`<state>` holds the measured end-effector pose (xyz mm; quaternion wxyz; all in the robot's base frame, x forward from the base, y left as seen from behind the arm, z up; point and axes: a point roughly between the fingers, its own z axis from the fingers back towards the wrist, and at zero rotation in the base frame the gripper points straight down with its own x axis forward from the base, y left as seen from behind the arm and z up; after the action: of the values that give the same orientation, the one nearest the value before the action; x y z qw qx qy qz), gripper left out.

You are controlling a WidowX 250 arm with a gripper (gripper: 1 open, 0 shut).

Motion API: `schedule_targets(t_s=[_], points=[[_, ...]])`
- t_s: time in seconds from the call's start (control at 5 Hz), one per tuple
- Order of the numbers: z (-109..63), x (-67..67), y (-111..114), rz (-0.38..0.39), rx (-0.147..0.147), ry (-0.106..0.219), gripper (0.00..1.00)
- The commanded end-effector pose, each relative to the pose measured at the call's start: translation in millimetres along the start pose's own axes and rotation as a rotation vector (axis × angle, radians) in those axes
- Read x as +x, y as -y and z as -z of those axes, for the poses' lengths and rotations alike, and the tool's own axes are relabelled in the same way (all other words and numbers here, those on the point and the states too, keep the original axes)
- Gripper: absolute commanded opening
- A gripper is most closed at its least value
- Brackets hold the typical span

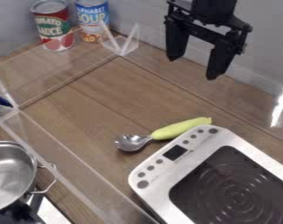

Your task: Put green spoon on the white and black stove top

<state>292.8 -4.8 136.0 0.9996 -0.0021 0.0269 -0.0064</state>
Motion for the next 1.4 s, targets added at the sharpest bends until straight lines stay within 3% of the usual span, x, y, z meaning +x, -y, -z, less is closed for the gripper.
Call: schedule_targets(t_s=[0.0,0.2,0.6,0.8,1.2], points=[[14.0,0.6,-1.0,0.019,0.000,-0.016,1.00],[30.0,1.2,-2.3,0.040,-0.001,-0.031,1.00],[70.4,-11.9,2.1,0.199,-0.018,-0.054,1.00],[85.3,-11.0,4.0,0.274,-0.021,-0.053,1.00],[99.0,-4.4,5.7,0.373,-0.027,-0.040,1.00]])
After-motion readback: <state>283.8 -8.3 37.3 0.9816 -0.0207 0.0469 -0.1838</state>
